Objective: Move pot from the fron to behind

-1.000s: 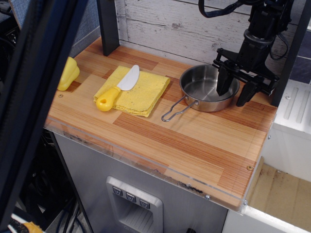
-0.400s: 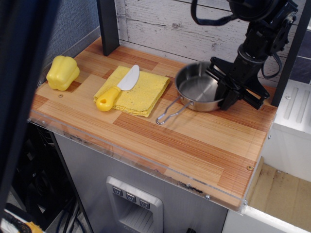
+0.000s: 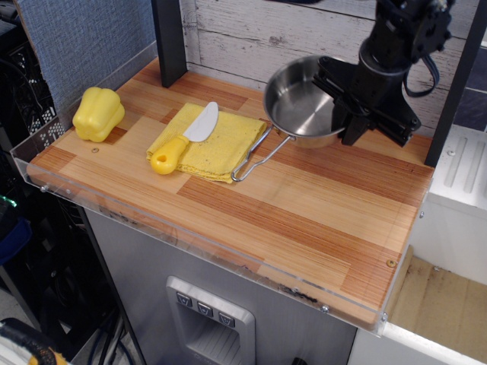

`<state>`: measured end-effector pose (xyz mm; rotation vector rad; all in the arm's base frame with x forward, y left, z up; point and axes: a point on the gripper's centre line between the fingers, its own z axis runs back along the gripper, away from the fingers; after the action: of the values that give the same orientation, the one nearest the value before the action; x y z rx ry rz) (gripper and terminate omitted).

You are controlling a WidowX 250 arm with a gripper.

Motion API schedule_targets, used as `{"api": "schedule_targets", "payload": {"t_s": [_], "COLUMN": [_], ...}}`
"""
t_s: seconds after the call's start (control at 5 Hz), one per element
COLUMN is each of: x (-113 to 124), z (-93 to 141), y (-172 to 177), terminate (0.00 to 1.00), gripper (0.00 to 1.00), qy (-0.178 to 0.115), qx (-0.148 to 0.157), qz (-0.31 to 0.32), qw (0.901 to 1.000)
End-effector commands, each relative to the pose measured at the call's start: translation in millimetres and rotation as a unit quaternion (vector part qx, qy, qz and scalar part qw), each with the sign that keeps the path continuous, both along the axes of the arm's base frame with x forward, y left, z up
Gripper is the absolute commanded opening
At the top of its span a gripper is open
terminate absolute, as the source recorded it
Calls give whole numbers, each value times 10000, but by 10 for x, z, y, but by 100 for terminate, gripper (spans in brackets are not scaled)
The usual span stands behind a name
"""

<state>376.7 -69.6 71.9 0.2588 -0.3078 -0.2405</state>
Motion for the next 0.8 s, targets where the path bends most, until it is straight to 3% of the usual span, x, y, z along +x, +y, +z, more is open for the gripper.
{"api": "schedule_targets", "payload": {"t_s": [0.0,0.2,0.4,0.6], "x": [-231,-362,-437,-449], "z": [375,306,149,-19], "y": [-82,-234,-403,-533], "terminate": [0,0,0,0], "gripper": [0,0,0,0], "qy": [17,361,693,902], "qx": [-722,-1071,-1208,-1160], "qz": [137,138,124,63], "qw": [9973,9935,9902,9891]}}
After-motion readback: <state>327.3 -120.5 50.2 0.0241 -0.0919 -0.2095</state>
